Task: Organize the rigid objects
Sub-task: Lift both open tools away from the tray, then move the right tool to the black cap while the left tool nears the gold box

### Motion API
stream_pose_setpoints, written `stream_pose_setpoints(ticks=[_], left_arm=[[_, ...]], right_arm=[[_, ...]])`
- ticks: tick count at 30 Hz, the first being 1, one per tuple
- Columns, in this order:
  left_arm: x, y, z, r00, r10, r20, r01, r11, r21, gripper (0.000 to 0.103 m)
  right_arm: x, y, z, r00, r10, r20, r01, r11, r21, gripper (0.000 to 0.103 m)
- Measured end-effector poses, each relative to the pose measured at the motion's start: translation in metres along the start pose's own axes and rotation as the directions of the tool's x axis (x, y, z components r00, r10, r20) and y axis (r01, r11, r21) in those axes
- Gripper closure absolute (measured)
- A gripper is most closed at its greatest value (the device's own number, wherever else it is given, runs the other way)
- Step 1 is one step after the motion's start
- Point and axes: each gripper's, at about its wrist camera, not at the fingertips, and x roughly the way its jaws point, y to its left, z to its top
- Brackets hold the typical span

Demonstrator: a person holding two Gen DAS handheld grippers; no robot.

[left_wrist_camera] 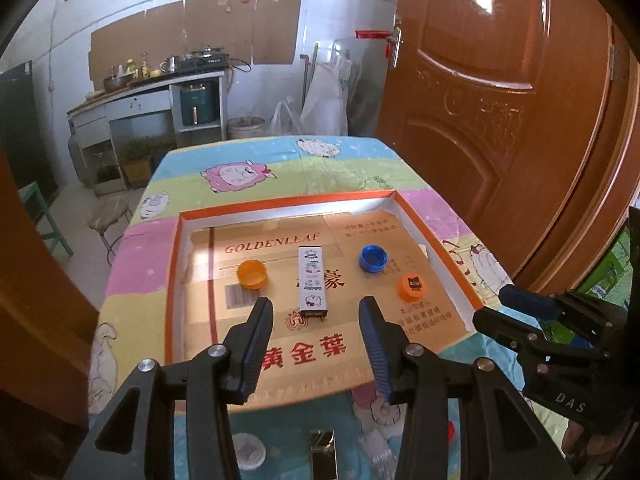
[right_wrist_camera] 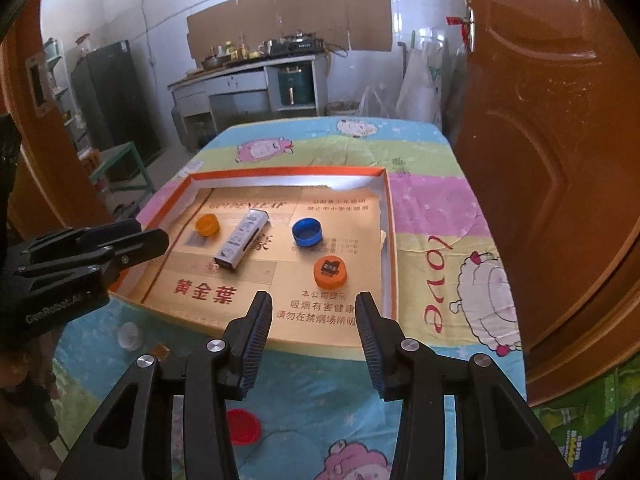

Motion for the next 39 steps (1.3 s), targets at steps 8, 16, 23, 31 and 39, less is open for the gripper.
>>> stream_pose_setpoints(ticks=[8, 16, 23, 31, 39], left_arm=[[-0.030, 0.004, -0.013, 1.000, 0.014, 0.026, -0.013, 1.000, -0.020, 0.058], [-0.058, 0.009, -0.033, 0.999, 0.019, 0.042, -0.017, 0.999, -0.044, 0.058], [-0.079, 0.015, -0.056, 0.998, 0.024, 0.054, -0.020, 0.998, -0.059, 0.058], [-0.092, 0.027, -0.094, 0.998, 0.027, 0.052, -0.022, 0.996, -0.091, 0.058], [-0.101, 0.028, -0.124, 0.999, 0.035, 0.039, -0.032, 0.996, -0.083, 0.058]], right_arm=[[-0.032, 0.013, -0.011, 1.000, -0.001, 0.027, 0.002, 1.000, -0.009, 0.058], [-0.061, 0.026, -0.024, 0.999, -0.002, 0.052, 0.004, 1.000, -0.025, 0.058], [-0.078, 0.040, -0.043, 0.998, 0.030, 0.063, -0.027, 0.999, -0.044, 0.058], [-0.059, 0.083, -0.116, 0.982, 0.164, -0.091, -0.177, 0.972, -0.155, 0.050], [-0.042, 0.113, -0.154, 0.975, 0.173, -0.139, -0.202, 0.951, -0.234, 0.047]])
